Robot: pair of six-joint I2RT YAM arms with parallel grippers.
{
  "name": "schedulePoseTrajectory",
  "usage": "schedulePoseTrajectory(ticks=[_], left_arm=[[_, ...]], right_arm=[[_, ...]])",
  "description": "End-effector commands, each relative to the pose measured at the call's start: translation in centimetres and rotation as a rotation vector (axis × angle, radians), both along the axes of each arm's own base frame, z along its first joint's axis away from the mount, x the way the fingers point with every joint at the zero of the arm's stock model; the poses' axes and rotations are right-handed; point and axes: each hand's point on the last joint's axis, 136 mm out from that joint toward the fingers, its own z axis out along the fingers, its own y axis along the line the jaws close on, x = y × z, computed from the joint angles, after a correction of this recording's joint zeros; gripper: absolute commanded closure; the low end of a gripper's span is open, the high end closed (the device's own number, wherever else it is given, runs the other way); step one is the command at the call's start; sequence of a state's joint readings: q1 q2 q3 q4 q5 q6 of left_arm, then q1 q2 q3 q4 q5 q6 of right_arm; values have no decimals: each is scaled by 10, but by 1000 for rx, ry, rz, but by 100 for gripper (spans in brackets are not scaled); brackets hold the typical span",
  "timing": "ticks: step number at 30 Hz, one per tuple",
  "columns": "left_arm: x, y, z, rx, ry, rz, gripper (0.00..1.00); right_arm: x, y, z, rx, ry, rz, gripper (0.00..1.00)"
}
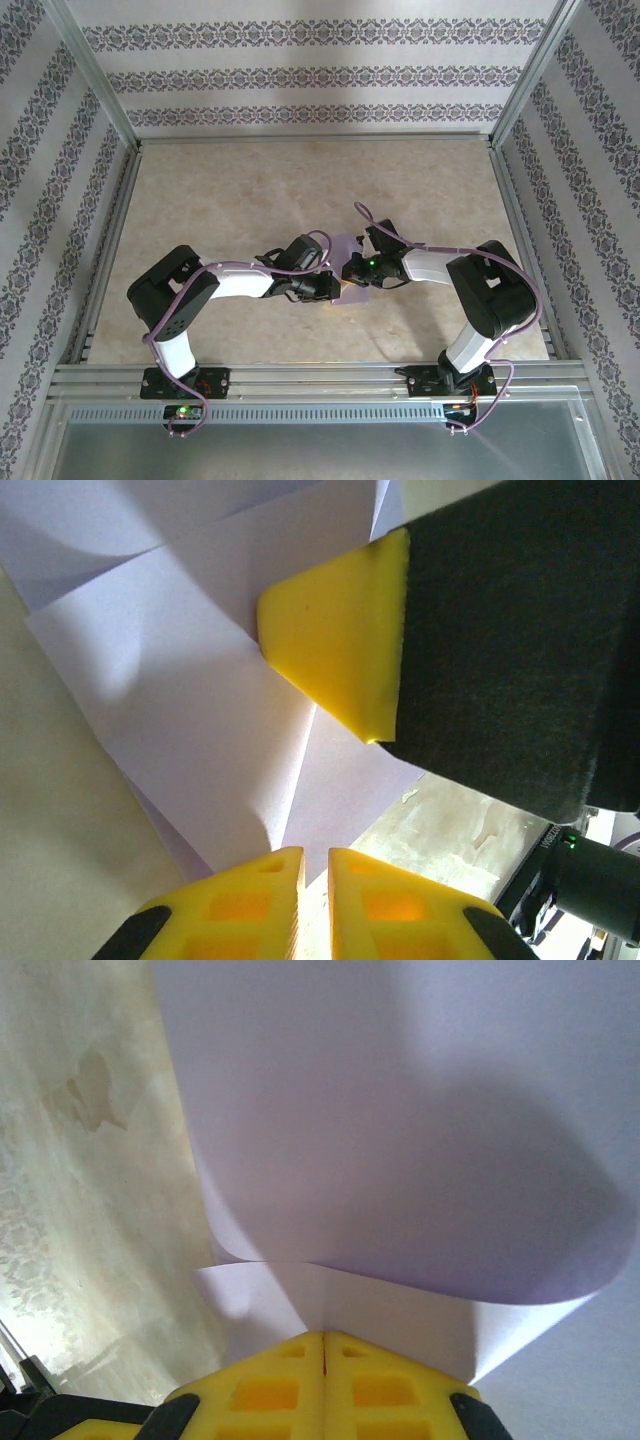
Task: Fold a paper plane with a square sheet of paper (fold left side to right side)
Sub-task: Fold the triangle a second time at the center of the table.
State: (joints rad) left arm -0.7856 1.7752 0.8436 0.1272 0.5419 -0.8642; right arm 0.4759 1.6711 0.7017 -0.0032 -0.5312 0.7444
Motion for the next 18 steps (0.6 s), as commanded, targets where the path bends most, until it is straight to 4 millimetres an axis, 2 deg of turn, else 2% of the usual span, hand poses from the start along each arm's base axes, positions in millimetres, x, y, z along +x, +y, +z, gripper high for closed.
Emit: schedulePoseTrajectory(ticks=[1, 18], left_arm=[[-8, 7, -16, 51, 12, -19, 85], [-11, 14, -25, 89, 18, -20, 86]], right_arm=[[-18, -10, -18, -63, 53, 18, 100], [-18, -10, -18, -63, 55, 18, 100]])
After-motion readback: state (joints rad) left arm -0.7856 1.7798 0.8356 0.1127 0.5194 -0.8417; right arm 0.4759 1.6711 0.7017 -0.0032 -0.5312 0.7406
